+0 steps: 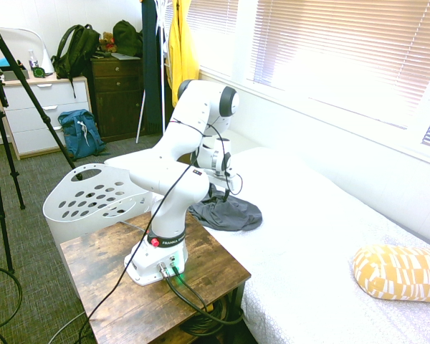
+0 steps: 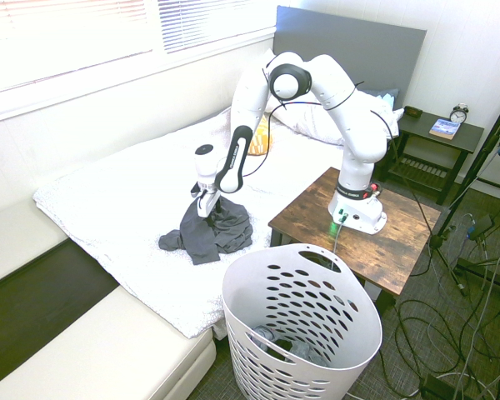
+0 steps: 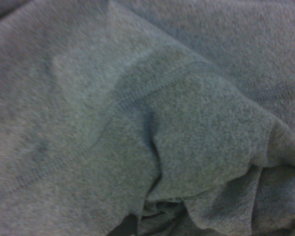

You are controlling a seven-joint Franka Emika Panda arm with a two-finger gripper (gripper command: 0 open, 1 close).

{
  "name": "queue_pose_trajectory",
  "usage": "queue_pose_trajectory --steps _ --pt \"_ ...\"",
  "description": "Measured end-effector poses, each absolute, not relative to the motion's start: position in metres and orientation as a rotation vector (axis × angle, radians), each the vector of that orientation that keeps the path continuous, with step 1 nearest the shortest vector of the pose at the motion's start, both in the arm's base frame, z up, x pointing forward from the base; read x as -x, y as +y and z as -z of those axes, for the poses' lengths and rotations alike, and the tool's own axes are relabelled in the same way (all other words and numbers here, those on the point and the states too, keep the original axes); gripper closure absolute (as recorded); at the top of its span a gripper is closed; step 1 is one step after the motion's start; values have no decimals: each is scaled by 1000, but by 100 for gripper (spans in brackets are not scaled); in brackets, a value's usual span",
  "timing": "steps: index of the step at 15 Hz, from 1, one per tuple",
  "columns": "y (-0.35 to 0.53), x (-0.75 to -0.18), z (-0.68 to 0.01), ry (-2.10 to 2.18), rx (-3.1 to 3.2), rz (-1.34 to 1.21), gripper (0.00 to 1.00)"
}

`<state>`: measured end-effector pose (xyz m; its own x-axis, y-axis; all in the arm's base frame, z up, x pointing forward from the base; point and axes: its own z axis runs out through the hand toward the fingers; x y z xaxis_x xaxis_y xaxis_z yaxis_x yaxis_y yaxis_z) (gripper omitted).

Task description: Put my clothes in the laundry bag

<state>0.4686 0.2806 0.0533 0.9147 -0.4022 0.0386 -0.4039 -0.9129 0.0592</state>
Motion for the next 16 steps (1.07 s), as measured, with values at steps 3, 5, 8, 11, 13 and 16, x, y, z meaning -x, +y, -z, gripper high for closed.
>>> queue_pose_trajectory --steps 3,5,8,11,13,16 --pt "273 -466 -33 -558 -2995 -64 0" --pt "275 -460 -21 -493 -2993 -78 0" --pt "276 -452 -6 -475 -3007 -83 100" --pt "274 -456 -7 -479 -3028 -86 100" --pt "273 -457 -7 -481 -3042 -80 100" --pt "275 -453 -7 -488 -3055 -68 100"
